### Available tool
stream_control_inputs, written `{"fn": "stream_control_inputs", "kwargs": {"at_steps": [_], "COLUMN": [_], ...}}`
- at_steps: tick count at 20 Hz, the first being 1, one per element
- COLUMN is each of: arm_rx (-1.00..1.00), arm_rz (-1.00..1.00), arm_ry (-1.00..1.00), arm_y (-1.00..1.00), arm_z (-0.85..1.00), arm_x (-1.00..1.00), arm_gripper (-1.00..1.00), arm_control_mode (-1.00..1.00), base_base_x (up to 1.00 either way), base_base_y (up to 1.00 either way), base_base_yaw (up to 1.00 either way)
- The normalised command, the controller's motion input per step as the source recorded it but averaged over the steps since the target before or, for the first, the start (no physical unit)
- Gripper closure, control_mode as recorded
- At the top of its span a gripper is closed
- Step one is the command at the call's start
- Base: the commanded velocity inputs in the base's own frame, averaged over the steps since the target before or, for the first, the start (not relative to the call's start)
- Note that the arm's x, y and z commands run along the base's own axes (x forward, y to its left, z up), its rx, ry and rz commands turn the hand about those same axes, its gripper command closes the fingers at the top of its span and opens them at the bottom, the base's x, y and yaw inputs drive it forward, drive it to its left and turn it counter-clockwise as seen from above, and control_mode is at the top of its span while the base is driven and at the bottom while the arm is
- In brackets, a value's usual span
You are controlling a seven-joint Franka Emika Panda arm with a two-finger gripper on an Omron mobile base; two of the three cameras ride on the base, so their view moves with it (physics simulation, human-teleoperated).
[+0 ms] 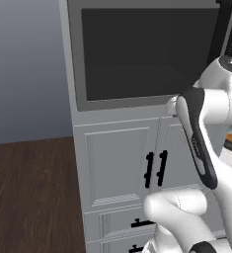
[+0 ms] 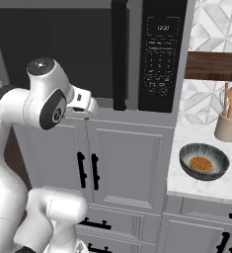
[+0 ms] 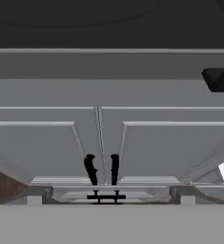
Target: Open the microwave, place the bowl with waffle inside the microwave, then close the microwave door and turn it on.
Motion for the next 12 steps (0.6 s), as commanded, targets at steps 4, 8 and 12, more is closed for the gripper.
{"fn": "stream_control_inputs", "kwargs": {"at_steps": [4,8,12], "arm_rx": [-0.04,0.0,0.02], "arm_rz": [-0.07,-0.02,0.0], "arm_ry": [-0.58,-0.04,0.0], "arm_y": [-0.76,-0.57,-0.49], "arm_z": [0.42,0.0,0.04], "arm_x": [-0.81,-0.04,-0.04], "arm_gripper": [-1.0,-1.0,-1.0], "arm_control_mode": [-1.0,-1.0,-1.0], "base_base_x": [0.0,0.0,0.0], "base_base_y": [0.0,0.0,0.0], "base_base_yaw": [0.0,0.0,0.0]}}
